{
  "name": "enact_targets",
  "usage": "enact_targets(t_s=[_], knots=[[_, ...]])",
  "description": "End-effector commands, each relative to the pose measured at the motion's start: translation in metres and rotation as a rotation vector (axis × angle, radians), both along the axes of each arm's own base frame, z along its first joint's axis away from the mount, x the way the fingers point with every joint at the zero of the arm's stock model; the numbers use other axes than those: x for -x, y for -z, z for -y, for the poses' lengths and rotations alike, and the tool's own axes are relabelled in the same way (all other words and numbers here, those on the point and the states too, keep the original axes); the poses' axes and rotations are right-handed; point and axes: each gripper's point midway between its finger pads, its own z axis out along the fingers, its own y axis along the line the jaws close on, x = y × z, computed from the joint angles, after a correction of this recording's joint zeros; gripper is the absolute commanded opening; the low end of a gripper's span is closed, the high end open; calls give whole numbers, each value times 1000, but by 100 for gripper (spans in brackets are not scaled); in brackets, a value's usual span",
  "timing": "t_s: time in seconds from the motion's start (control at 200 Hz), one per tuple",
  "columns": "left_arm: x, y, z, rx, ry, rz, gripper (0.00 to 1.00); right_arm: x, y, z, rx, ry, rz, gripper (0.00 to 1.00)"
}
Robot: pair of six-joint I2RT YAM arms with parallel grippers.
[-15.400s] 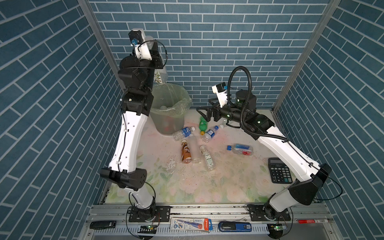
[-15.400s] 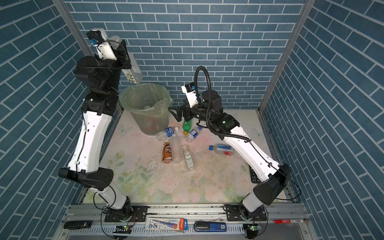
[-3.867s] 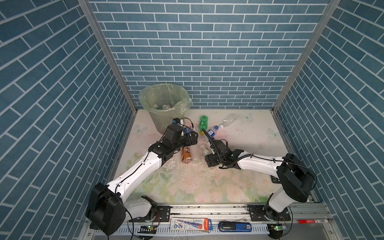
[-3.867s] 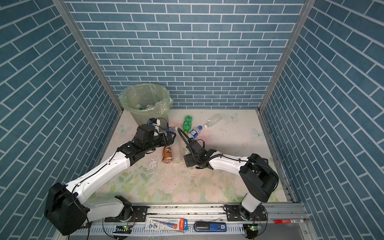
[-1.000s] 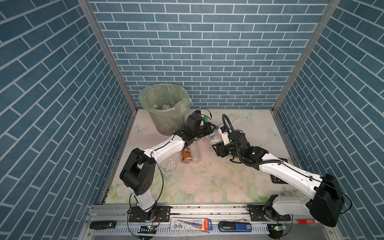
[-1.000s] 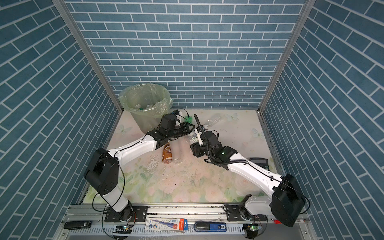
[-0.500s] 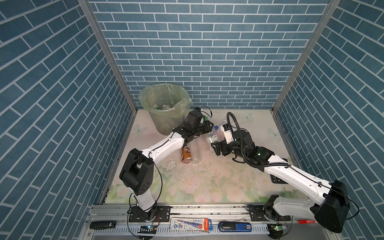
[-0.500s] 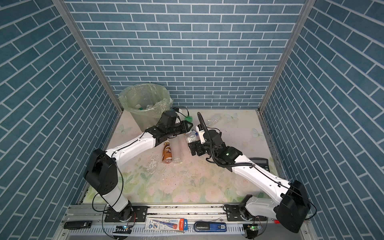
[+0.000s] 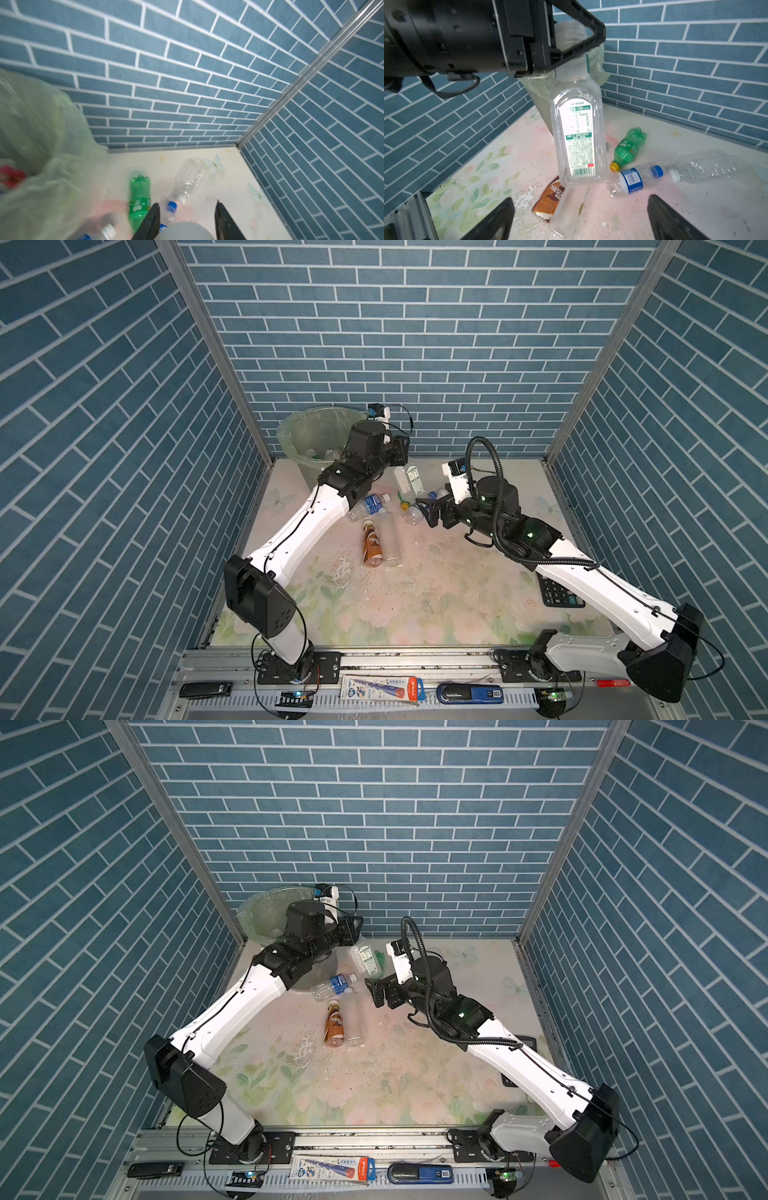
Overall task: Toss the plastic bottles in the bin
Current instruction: 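Drop the tea bottle into the bin with the left gripper while the right gripper withdraws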
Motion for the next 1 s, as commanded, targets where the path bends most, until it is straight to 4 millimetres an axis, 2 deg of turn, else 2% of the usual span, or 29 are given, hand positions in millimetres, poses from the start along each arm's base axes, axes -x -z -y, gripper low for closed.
enact_targets(t_s=[0.0, 0.14, 0.335, 0.425, 0.495, 0.565, 0.625, 0.675, 0.745, 0.775, 0.81, 0.86, 0.9, 0.995], knots=[[2, -59, -44, -136, -145, 185, 33, -3, -29, -14, -33, -52, 63, 99], [1, -120, -85, -193, -290, 378, 32, -8, -31, -22, -34, -64, 60, 99], [16, -192, -118, -314, -432, 578, 32, -12, -28, -30, -15, -74, 47, 99], [25, -214, -129, -313, -469, 642, 32, -15, -27, -32, -1, -76, 45, 99], [27, -223, -138, -309, -500, 662, 32, -17, -26, -34, 5, -78, 44, 99], [21, -220, -145, -310, -520, 652, 33, -18, -25, -37, 10, -83, 41, 99], [7, -206, -153, -299, -525, 614, 33, -19, -23, -38, 14, -88, 37, 99], [-13, -187, -162, -294, -533, 561, 33, -19, -21, -40, 17, -93, 31, 99], [-53, -145, -182, -292, -558, 417, 37, -20, -20, -41, 19, -93, 26, 99], [-67, -126, -189, -291, -560, 339, 44, -20, -19, -41, 20, -94, 23, 99], [-76, -109, -190, -295, -539, 261, 58, -19, -18, -41, 20, -93, 20, 99], [-78, -98, -183, -306, -495, 214, 81, -19, -17, -39, 22, -91, 18, 99], [-73, -99, -175, -294, -471, 225, 98, -17, -15, -39, 24, -93, 16, 99], [-53, -111, -165, -204, -431, 294, 99, -17, -9, -37, 32, -89, 7, 99]])
